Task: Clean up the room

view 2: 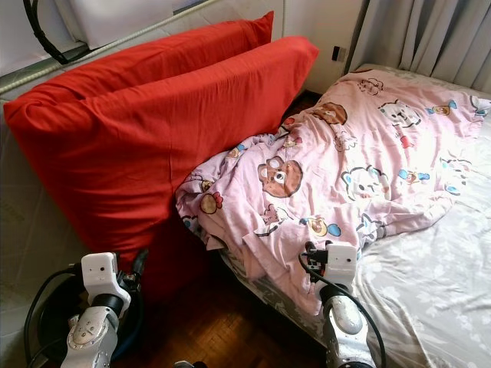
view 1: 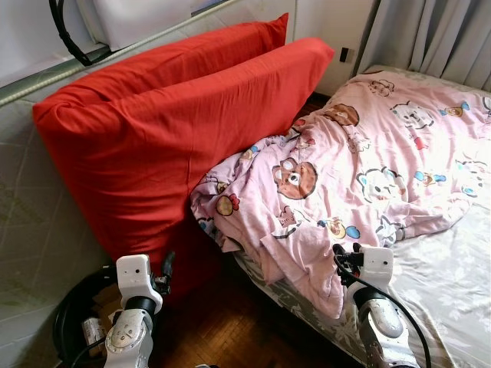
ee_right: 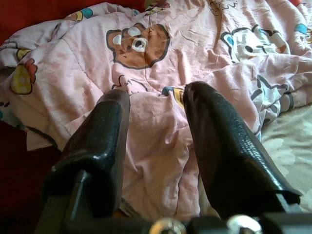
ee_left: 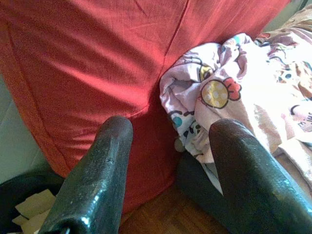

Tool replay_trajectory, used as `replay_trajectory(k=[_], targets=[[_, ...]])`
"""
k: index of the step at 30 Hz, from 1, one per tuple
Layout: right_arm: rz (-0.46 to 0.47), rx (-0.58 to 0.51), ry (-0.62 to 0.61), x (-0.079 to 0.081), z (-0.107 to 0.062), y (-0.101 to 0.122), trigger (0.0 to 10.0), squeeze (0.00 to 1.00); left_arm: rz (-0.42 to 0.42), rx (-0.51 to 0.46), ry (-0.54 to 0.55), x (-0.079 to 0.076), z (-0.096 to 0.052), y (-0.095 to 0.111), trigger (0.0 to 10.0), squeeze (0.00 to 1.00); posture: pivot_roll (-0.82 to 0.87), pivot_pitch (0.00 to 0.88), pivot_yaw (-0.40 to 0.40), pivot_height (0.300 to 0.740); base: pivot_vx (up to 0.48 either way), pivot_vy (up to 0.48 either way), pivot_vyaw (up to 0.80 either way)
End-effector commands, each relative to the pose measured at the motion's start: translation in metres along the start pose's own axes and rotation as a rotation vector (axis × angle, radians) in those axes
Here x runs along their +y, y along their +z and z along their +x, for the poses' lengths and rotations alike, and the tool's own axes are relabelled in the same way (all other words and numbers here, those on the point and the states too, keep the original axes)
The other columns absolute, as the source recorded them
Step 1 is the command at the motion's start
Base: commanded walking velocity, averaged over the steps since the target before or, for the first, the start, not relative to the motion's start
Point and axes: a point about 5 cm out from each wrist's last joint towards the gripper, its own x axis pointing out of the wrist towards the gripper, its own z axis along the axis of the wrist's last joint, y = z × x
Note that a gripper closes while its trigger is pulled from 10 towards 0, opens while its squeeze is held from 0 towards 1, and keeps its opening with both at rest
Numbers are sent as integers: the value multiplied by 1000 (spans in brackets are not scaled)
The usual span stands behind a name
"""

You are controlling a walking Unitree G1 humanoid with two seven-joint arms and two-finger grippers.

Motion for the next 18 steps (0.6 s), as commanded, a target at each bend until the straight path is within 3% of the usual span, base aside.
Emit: replay_trajectory(k=[1,18], targets=[[2,11,1,1,0,-3,10000,0,-2,11,3,2,-2,-1,10000,0,-63,117,56,670,0,0,0],[-6,24,5,2,1,-3,10000,0,-16,4,1,1,-1,1,10000,0,-61,119,57,670,0,0,0]])
